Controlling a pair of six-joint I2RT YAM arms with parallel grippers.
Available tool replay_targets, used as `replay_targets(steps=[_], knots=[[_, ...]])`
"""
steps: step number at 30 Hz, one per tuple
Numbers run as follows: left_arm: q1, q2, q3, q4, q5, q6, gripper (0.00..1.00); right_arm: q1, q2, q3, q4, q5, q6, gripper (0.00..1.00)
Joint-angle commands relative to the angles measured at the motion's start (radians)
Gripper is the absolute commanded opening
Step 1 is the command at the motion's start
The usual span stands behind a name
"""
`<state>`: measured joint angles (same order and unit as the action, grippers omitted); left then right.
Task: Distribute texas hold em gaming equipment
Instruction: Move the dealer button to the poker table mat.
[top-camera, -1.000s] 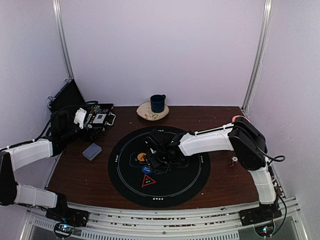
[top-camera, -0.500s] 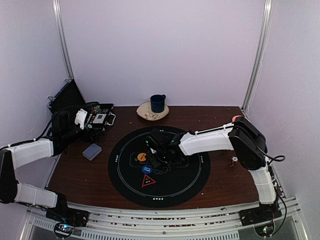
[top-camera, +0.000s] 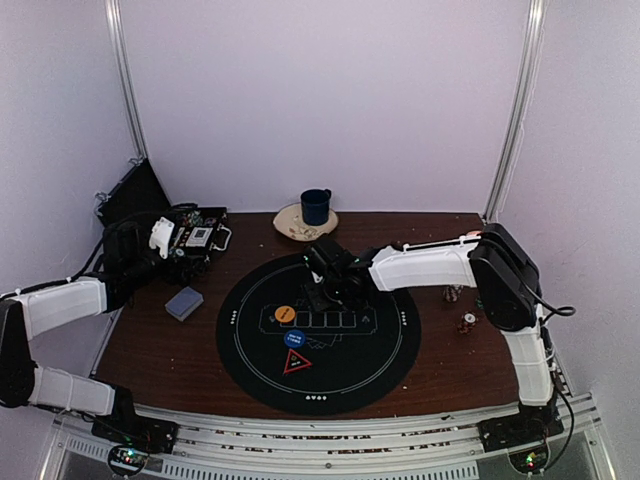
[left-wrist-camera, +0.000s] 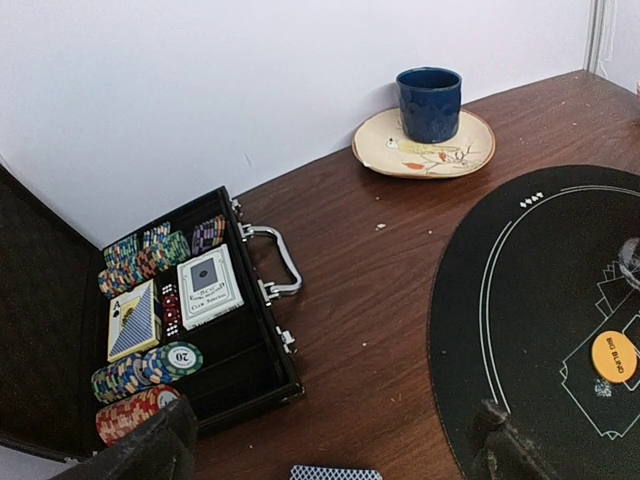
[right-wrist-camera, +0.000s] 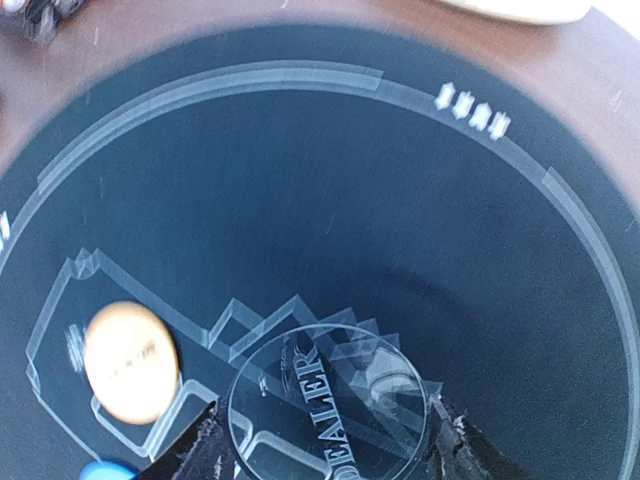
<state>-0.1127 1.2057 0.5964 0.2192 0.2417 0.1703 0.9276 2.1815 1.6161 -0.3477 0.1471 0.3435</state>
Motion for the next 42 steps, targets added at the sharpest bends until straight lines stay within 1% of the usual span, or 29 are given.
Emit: replay_targets(steps=[1,3,8,14,17,21,28,37,42], knots=[[0.007,-0.020,0.011,0.045,-0.007,0.003,0.98,-0.031,0.040,0.145,-0.022,0.051,-0.008,0.57],[0.007,-0.019,0.011,0.045,-0.004,0.001,0.98,-0.048,0.076,0.203,-0.035,0.058,-0.011,0.58],[0.008,-0.018,0.013,0.043,-0.008,-0.001,0.98,-0.094,0.205,0.365,-0.077,0.062,0.002,0.58],[0.007,-0.023,0.010,0.045,-0.014,0.000,0.98,-0.144,0.298,0.486,-0.066,0.064,0.012,0.56],[0.008,-0.020,0.010,0.047,-0.016,0.001,0.98,-0.169,0.320,0.496,-0.037,0.057,0.010,0.57],[0.008,-0.012,0.011,0.048,-0.015,0.000,0.98,-0.196,0.362,0.524,-0.023,0.004,-0.003,0.57],[0.007,-0.004,0.012,0.051,-0.020,0.002,0.98,-0.203,0.420,0.591,-0.016,-0.078,-0.060,0.57],[0.008,0.014,0.016,0.052,-0.022,0.003,0.98,-0.206,0.465,0.659,-0.009,-0.093,-0.062,0.57],[0.007,0.021,0.016,0.054,-0.021,0.004,0.98,-0.217,0.469,0.657,-0.021,-0.050,-0.024,0.57]])
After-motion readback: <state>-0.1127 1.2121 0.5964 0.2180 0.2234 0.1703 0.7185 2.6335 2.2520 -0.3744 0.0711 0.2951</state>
